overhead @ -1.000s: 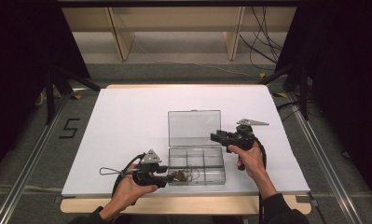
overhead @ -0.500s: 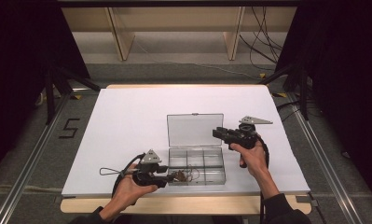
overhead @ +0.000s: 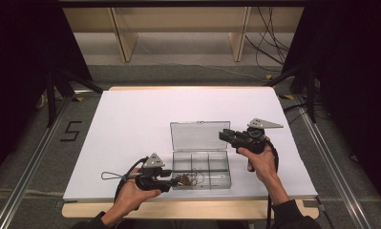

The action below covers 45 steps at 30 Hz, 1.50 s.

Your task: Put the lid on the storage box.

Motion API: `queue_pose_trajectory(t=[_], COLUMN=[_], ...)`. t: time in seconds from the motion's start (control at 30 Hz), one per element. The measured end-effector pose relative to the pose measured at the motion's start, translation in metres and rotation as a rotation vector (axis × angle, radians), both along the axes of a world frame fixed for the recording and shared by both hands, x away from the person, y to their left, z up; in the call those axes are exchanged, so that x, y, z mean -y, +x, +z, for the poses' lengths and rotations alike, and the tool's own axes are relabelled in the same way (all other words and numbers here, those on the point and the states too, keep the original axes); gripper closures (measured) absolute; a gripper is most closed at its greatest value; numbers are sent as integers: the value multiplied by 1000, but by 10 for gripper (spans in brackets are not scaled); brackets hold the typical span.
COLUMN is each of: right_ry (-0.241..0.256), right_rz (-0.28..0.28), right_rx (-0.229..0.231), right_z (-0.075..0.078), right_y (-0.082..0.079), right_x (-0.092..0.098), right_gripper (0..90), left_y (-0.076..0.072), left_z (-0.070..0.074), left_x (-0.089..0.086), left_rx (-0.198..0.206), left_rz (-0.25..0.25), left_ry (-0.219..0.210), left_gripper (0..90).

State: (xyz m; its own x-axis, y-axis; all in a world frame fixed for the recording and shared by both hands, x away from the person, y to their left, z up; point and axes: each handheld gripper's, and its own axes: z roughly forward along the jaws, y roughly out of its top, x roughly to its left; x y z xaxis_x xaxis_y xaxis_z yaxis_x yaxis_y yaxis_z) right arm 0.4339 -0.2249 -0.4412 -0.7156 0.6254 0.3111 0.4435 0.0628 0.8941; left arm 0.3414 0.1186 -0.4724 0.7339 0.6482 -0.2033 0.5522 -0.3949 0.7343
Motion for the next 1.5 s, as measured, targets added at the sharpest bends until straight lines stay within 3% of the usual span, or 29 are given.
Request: queue_pose_trajectory(t=[0.03, 0.17, 0.23, 0.3, 0.33, 0.37, 0.4, 0.5, 0.57, 0.6, 0.63, 0.7, 0.73, 0.8, 0.87, 0.97, 1.0, 1.03, 1.1, 1.13, 1.17, 1.23, 1.27, 1.3, 1.37, 1.4, 1.47, 1.5], right_ry=[2, -2, -16, -21, 9, -33, -24, -17, -31, -41, -35, -48, -32, -49, -37, -74, -43, -59, -61, -80, -62, -87, -85, -79, -103, -98, -114, -103], right_rz=[-3, -3, 2, 0, 0, 2, 10, 2, 7, 12, 2, 9, 3, 10, 7, 11, 9, 13, 13, 8, 3, 8, 1, 8, 4, 1, 6, -6], right_rx=[-16, -13, 38, 35, 9, 39, 53, 24, 44, 80, 52, 79, 53, 69, 52, 88, 50, 89, 93, 104, 74, 108, 79, 93, 118, 97, 129, 103], right_z=[3, 6, 6, 7, 7, 9, 8, 11, 12, 11, 12, 12, 12, 13, 14, 15, 15, 14, 14, 15, 15, 15, 16, 15, 15, 16, 16, 15], right_y=[-4, -8, -7, -9, -13, -12, -13, -19, -20, -20, -22, -23, -26, -28, -31, -31, -35, -33, -35, -36, -38, -39, -43, -43, -44, -47, -48, -51], right_x=[-1, -1, 0, 1, -1, 2, 2, 0, 1, 1, 0, 1, 0, 2, 2, 4, 2, 3, 2, 3, 2, 2, 1, 1, 2, 1, 2, 0], right_gripper=[676, 671, 669, 668, 664, 662, 662, 662, 660, 659, 657, 655, 654, 656, 656, 654, 654, 653, 653, 653, 653, 652, 652, 652, 652, 651, 649, 648], left_y=[0, 0, 1, 0, 0, 0, 0, 1, 0, 0, 0, -1, -1, -3, -4, -6, -7, -9, -12, -13, -15, -19, -21, -23, -26, -28, -30, -31], left_z=[0, 0, 1, 1, 1, 1, 1, 1, 0, 1, 1, 4, 5, 7, 8, 9, 9, 9, 7, 6, 6, 4, 4, 3, 3, 3, 1, 0], left_x=[0, 0, -1, -1, -1, -1, -1, -2, -1, -1, -1, -3, -5, -6, -9, -14, -16, -18, -21, -23, -25, -30, -32, -33, -36, -38, -40, -42], left_rx=[0, 4, 10, 12, 10, 6, 5, 12, 7, 4, 4, 4, 8, 1, 13, 3, 3, 0, -4, -5, -7, -6, -2, -1, 6, 19, 31, 37], left_rz=[1, -2, -16, -17, -16, -10, -7, -19, -5, -4, -4, -11, -12, 8, 1, 1, -1, -6, -7, -5, -3, -4, -1, 11, 13, 0, -4, -1], left_ry=[0, 3, 8, 8, 7, 4, 3, 8, -20, -28, -37, -33, -29, -54, -66, -99, -105, -114, -122, -119, -122, -128, -127, -130, -125, -113, -101, -87], left_gripper=[538, 539, 541, 541, 539, 539, 540, 540, 535, 529, 527, 524, 520, 505, 503, 501, 500, 498, 496, 495, 494, 486, 480, 474, 457, 451, 446, 442])
